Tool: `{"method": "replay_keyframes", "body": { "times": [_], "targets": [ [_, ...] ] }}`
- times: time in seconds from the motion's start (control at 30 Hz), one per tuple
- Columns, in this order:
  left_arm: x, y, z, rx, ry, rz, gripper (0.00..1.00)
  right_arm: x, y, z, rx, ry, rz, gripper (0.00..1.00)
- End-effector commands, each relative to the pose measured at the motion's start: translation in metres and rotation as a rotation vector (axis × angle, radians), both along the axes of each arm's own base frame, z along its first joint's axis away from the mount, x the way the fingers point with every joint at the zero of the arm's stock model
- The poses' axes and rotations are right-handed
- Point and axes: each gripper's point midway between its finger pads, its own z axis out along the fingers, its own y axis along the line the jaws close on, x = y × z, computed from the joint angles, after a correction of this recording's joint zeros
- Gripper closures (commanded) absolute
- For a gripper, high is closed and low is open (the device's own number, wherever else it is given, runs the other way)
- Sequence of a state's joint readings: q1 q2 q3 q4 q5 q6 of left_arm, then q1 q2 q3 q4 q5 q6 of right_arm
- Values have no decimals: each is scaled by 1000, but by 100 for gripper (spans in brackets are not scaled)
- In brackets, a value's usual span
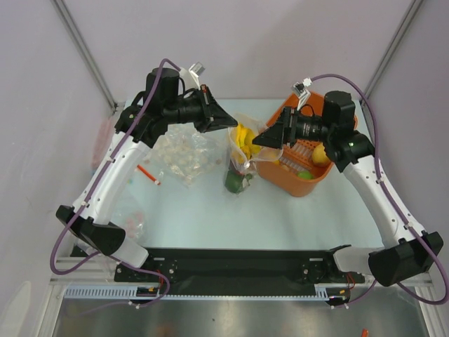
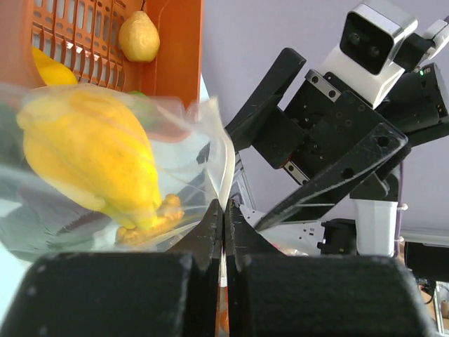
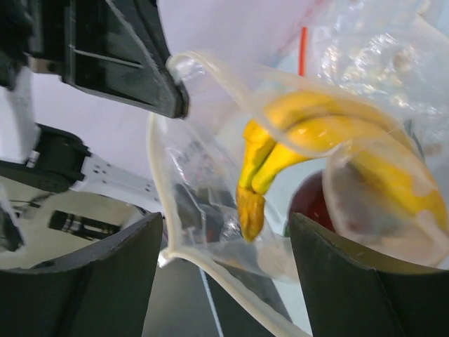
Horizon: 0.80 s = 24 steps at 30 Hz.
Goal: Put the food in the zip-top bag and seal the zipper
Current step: Place the fake fruit in the zipper food storage bag.
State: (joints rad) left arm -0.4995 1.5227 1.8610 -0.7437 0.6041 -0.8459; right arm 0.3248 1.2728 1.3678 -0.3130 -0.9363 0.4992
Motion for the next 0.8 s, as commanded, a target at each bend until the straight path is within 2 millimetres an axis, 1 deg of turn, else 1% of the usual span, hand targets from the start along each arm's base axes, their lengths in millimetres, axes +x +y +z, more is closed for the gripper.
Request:
{"method": "replay_keyframes", "body": {
  "times": [0.0, 0.1, 0.17, 0.2, 0.23, 0.27, 0.3, 0.33, 0.4, 0.43, 0.47, 0.5, 0.57, 0.6, 0.67, 0.7, 0.77],
  "targets": [
    [-7, 5, 21, -26, -81, -9, 100, 2, -8, -22, -125, 36, -38, 23],
    [-7, 3, 20, -26, -83, -14, 100, 6, -7, -25, -149, 33, -51, 21],
    [-6, 3, 20, -22, -88, -16, 100, 8, -8, -28, -162, 40, -62, 21],
    [-6, 3, 17, -15, -84, -18, 100, 10, -9, -28, -171, 35, -71, 23],
    [-5, 3, 16, -11, -83, -18, 100, 14, -12, -26, -185, 24, -102, 26],
    [-4, 4, 15, -5, -85, -14, 100, 14, -14, -29, -201, 41, -110, 27],
    [-5, 4, 14, 2, -86, -13, 100, 15, -16, -28, -215, 28, -120, 28],
    [-4, 5, 12, 10, -84, -9, 100, 16, -17, -22, -218, 13, -129, 29],
    [-2, 8, 7, 37, -88, 1, 100, 14, -21, -21, -238, 18, -147, 30],
    [-1, 10, 4, 50, -88, 9, 100, 15, -23, -13, -238, 2, -161, 30],
    [0, 12, 2, 63, -90, 18, 100, 12, -26, -14, -250, 20, -172, 31],
    [2, 14, -5, 87, -90, 31, 100, 15, -31, -13, -265, 22, -207, 31],
    [3, 18, -6, 100, -103, 52, 100, 15, -38, -13, -289, 55, -250, 32],
    [5, 19, -10, 112, -105, 63, 100, 21, -44, -17, -313, 75, -295, 32],
    [6, 20, -13, 116, -106, 67, 100, 19, -50, -24, -344, 123, -334, 32],
    [7, 20, -15, 120, -107, 72, 100, 23, -57, -30, -374, 142, -382, 32],
    [7, 20, -14, 118, -108, 72, 100, 23, -62, -43, -411, 195, -418, 31]
  ]
}}
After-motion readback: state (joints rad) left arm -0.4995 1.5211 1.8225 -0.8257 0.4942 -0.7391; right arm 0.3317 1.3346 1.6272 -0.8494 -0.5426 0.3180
